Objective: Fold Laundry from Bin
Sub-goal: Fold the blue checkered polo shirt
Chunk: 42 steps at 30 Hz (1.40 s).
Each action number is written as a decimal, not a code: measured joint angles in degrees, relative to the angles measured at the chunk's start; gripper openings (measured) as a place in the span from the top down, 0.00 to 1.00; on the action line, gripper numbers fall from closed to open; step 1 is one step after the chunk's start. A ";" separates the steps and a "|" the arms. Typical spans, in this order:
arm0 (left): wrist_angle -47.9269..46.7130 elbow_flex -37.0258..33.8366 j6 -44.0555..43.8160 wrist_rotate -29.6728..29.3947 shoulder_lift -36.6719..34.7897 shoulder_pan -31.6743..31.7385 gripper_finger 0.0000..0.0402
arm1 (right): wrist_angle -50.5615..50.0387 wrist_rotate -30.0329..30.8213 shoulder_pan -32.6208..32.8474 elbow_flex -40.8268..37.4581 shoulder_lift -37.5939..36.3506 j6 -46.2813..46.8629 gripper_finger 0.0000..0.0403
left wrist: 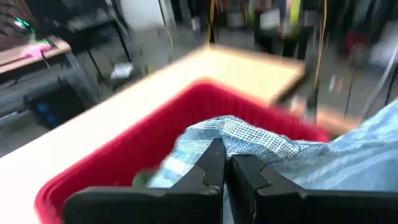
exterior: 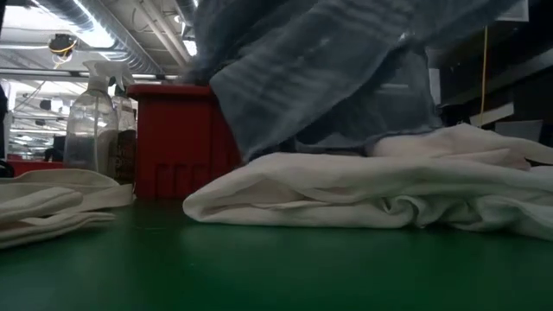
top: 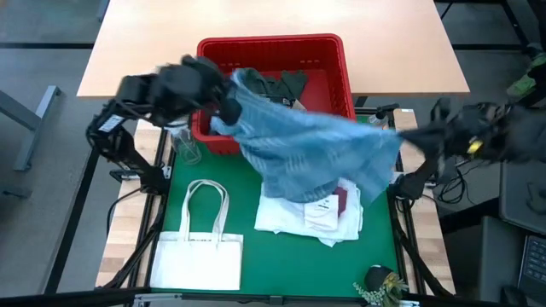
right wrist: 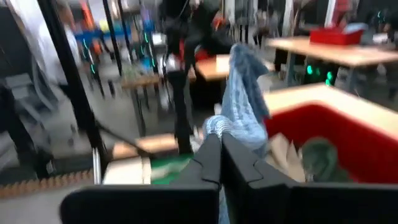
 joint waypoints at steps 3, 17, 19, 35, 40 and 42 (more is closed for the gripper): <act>7.98 0.02 1.29 -0.94 -1.21 -0.67 1.00 | 10.50 -0.05 -0.01 0.00 -3.42 -10.62 1.00; 36.11 0.00 15.61 -0.34 -1.32 -2.18 1.00 | 32.62 -5.84 0.00 1.17 -12.04 -35.78 1.00; 38.13 0.00 16.86 -0.37 -1.32 -2.18 1.00 | 32.56 -5.92 -0.02 2.74 -12.14 -37.29 1.00; 35.48 -0.05 19.17 1.03 -1.46 -2.89 1.00 | 29.68 -1.72 0.01 10.91 -12.14 -46.42 1.00; 28.70 -0.05 19.15 0.38 -2.40 -6.18 1.00 | 20.98 2.47 -0.02 10.88 -12.23 -41.31 1.00; 25.76 -0.02 19.12 0.20 -2.55 -7.82 1.00 | 17.17 2.40 -0.02 10.87 -12.23 -38.40 1.00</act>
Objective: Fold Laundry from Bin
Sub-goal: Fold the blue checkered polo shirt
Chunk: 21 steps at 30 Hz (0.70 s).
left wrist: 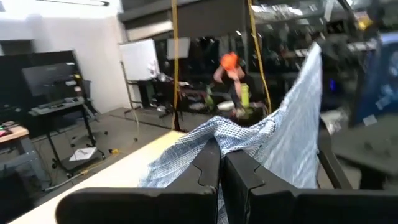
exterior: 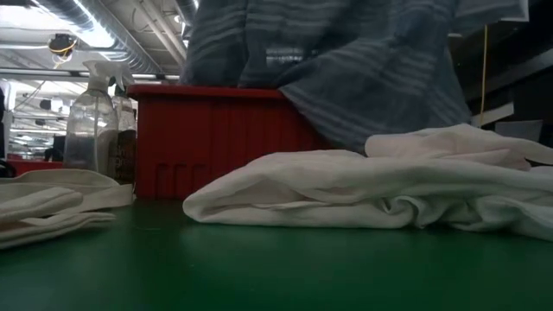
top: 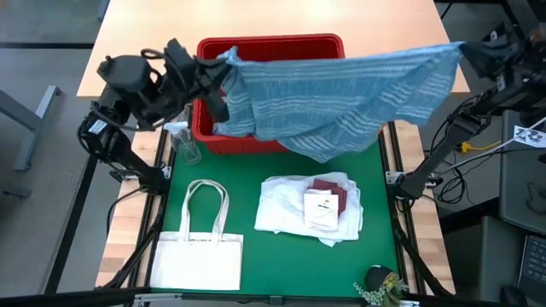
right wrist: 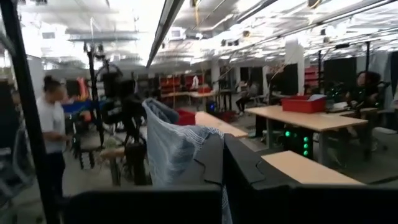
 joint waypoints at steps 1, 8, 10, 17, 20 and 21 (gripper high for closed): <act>-1.52 0.03 -0.01 -0.18 0.00 -0.64 1.00 | -1.96 -0.30 0.00 -0.01 0.00 1.31 1.00; -9.36 0.01 -5.47 -3.53 0.09 -4.43 1.00 | -11.32 -8.53 0.00 -0.30 0.00 13.88 1.00; -10.68 0.01 -6.88 -2.80 0.13 -5.13 1.00 | -12.93 -12.28 0.00 -0.78 -0.02 18.07 1.00; -5.19 -0.03 -6.23 2.45 0.55 -6.77 1.00 | -10.61 -20.49 0.02 -1.45 0.02 21.86 1.00; -1.53 -0.01 -1.77 2.29 0.32 -7.57 1.00 | -9.36 -20.56 0.00 0.28 0.04 19.63 1.00; -1.68 -0.01 -1.07 2.07 0.12 -7.77 1.00 | -9.57 -20.54 0.00 0.96 0.03 19.43 1.00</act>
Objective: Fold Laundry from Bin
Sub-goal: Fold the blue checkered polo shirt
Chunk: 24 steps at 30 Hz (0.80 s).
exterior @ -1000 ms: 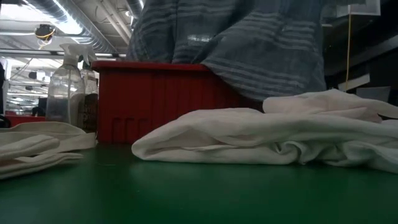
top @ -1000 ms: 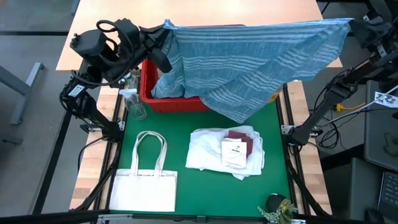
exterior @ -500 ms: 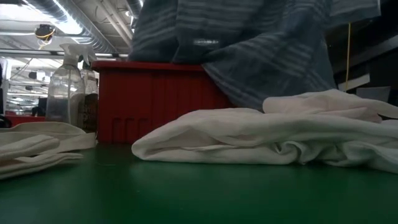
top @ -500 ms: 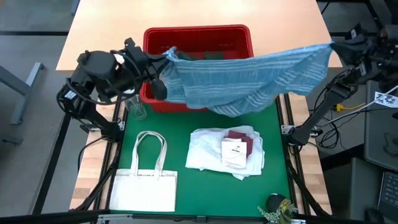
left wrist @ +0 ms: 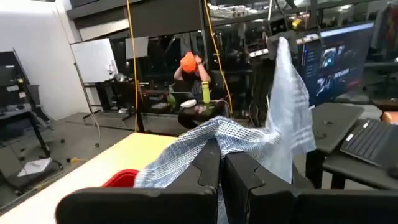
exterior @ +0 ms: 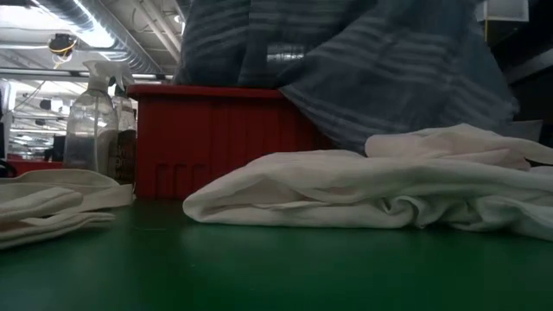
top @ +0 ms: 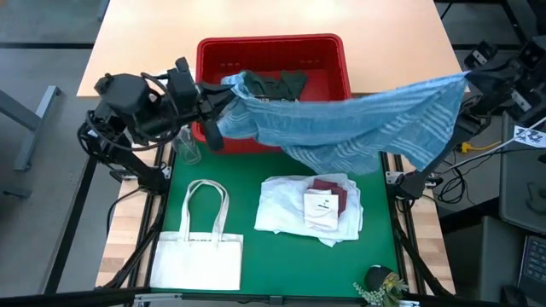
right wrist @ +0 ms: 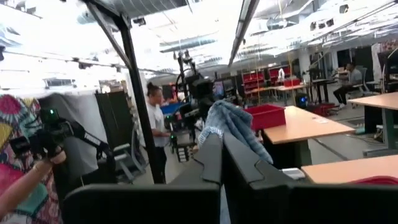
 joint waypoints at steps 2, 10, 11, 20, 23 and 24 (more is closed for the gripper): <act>-1.85 0.00 -1.25 -0.30 -0.49 -0.35 1.00 | -1.80 0.03 0.00 1.26 -0.11 0.78 1.00; -23.63 0.03 -20.23 2.86 0.59 -4.68 1.00 | -20.73 -0.42 0.00 -3.78 -0.16 16.51 1.00; -25.74 0.02 -22.48 3.73 0.98 -5.43 1.00 | -21.99 -0.44 0.00 -5.73 -0.12 18.32 1.00; -39.27 0.02 -41.86 10.94 5.51 -14.43 1.00 | -17.33 -9.76 0.00 -27.25 0.38 29.42 1.00; -41.22 0.02 -45.99 13.33 7.46 -17.81 1.00 | -12.47 -13.09 0.00 -34.57 0.81 32.31 1.00; -41.63 0.02 -47.39 14.12 8.23 -18.89 1.00 | -10.70 -14.27 0.00 -36.82 0.99 32.92 1.00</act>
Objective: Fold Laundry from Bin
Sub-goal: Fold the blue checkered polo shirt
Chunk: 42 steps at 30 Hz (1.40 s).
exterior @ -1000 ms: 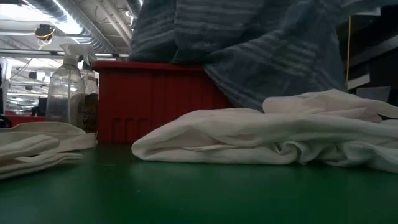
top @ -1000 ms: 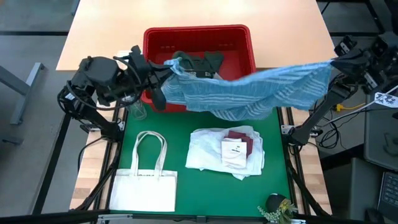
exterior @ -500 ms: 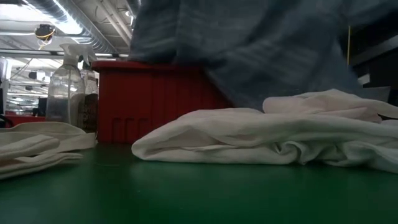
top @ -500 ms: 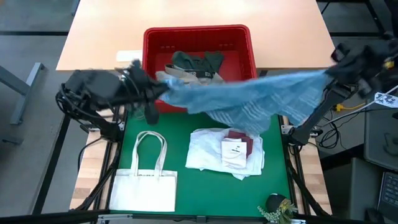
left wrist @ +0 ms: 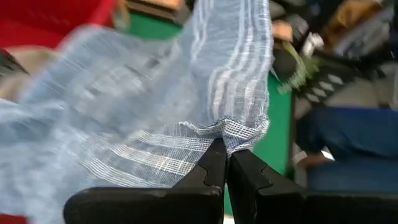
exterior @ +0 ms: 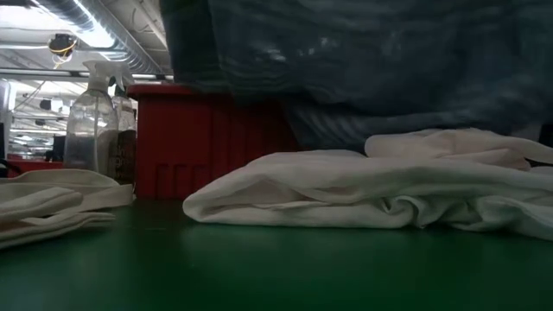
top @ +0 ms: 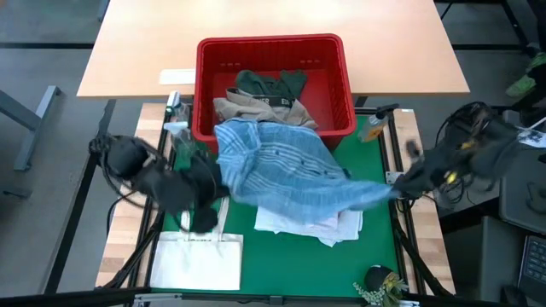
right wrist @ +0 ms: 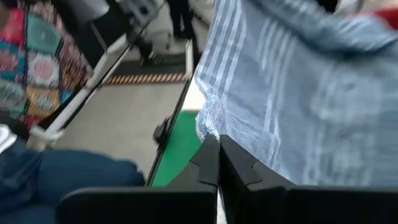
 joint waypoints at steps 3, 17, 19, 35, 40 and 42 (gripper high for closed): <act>-1.04 0.00 -4.96 1.69 2.61 -3.18 1.00 | 5.17 -3.60 0.00 -5.81 1.19 0.56 1.00; -3.65 0.00 -26.03 8.00 16.70 -15.12 1.00 | 19.63 -20.39 0.02 -17.20 14.20 4.86 1.00; -3.65 0.00 -28.83 9.11 18.08 -16.36 1.00 | 19.61 -21.57 0.02 -17.20 16.63 4.87 1.00; 0.60 -0.02 -44.84 14.48 27.49 -20.73 1.00 | 22.27 -40.12 0.07 -17.20 30.34 5.44 1.00; 6.10 -0.02 -46.07 16.53 30.95 -20.66 1.00 | 22.05 -46.60 0.07 -17.22 32.56 10.45 1.00; 8.25 -0.02 -45.85 16.53 32.03 -20.62 1.00 | 22.02 -48.19 0.07 -17.22 33.15 11.91 1.00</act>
